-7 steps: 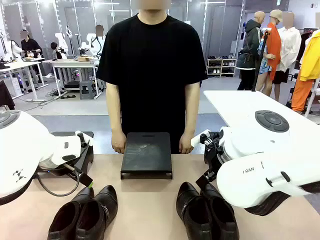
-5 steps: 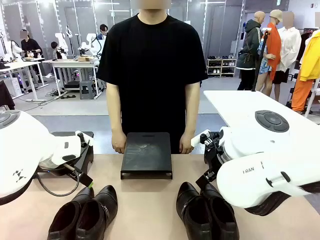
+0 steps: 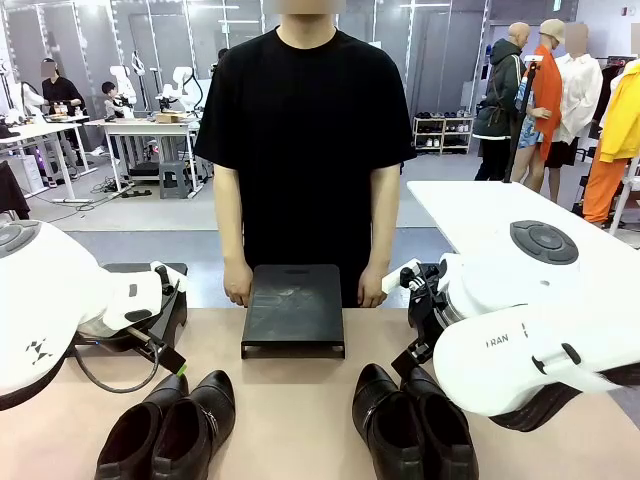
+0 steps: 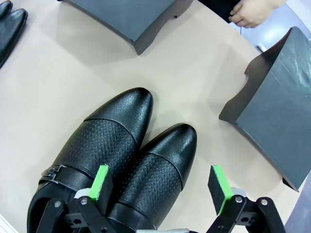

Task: Place the shoes on the stand as instructed by the person.
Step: Pick up one pair of Shoes and place it on the Shoes Stand indicated by the person.

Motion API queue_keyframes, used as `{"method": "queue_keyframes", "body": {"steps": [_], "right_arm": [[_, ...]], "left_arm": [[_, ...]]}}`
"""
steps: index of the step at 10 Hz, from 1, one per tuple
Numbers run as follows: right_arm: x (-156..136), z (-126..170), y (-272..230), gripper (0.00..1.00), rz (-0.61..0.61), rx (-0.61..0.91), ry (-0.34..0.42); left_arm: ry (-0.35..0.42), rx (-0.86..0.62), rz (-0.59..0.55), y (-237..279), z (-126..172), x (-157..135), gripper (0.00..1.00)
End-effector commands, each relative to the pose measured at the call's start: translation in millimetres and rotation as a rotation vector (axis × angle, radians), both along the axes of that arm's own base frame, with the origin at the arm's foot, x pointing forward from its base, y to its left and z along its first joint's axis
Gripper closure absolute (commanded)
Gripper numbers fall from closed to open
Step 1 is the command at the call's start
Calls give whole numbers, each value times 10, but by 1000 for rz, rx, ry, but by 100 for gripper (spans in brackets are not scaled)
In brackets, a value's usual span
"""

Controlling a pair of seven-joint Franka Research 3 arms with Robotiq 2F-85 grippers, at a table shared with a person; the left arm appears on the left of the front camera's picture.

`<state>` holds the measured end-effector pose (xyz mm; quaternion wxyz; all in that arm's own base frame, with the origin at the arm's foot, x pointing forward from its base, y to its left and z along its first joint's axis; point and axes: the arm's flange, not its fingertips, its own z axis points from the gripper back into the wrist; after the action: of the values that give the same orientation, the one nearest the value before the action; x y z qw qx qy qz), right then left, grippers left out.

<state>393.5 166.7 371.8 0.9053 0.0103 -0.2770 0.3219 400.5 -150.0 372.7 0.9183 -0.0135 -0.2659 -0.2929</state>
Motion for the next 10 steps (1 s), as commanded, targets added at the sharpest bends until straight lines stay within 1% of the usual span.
{"method": "queue_keyframes", "body": {"steps": [1, 2, 3, 4, 5, 6, 7, 8, 9, 10], "right_arm": [[0, 0, 0, 0, -1, 1, 0], [0, 0, 0, 0, 0, 0, 0], [-20, 269, -20, 0, -13, 19, -2], [-52, 508, -43, 0, -13, 34, -10], [-79, 783, -105, 0, -4, 70, -2], [-113, 1030, -200, 0, -34, 85, -44], [-174, 1266, -312, 0, -27, 153, -26], [-252, 1490, -495, 0, -25, 248, -2], [-370, 1704, -781, 0, 15, 397, 45], [-475, 1810, -1120, 0, 3, 504, 100]], "left_arm": [[0, 0, 0, 1, 0, 0, 0], [0, 0, 0, 1, 0, 0, 0], [0, 0, 0, 0, 0, 0, 0], [13, -32, -4, 20, 222, 45, 0], [31, -35, -3, 87, 451, 51, 0], [66, -103, -12, 165, 665, 14, 0], [77, -166, -18, 282, 897, -26, 0], [120, -226, -44, 421, 1118, -94, 0], [180, -329, -86, 641, 1373, -207, 0], [232, -428, -125, 913, 1585, -315, 0]]}}
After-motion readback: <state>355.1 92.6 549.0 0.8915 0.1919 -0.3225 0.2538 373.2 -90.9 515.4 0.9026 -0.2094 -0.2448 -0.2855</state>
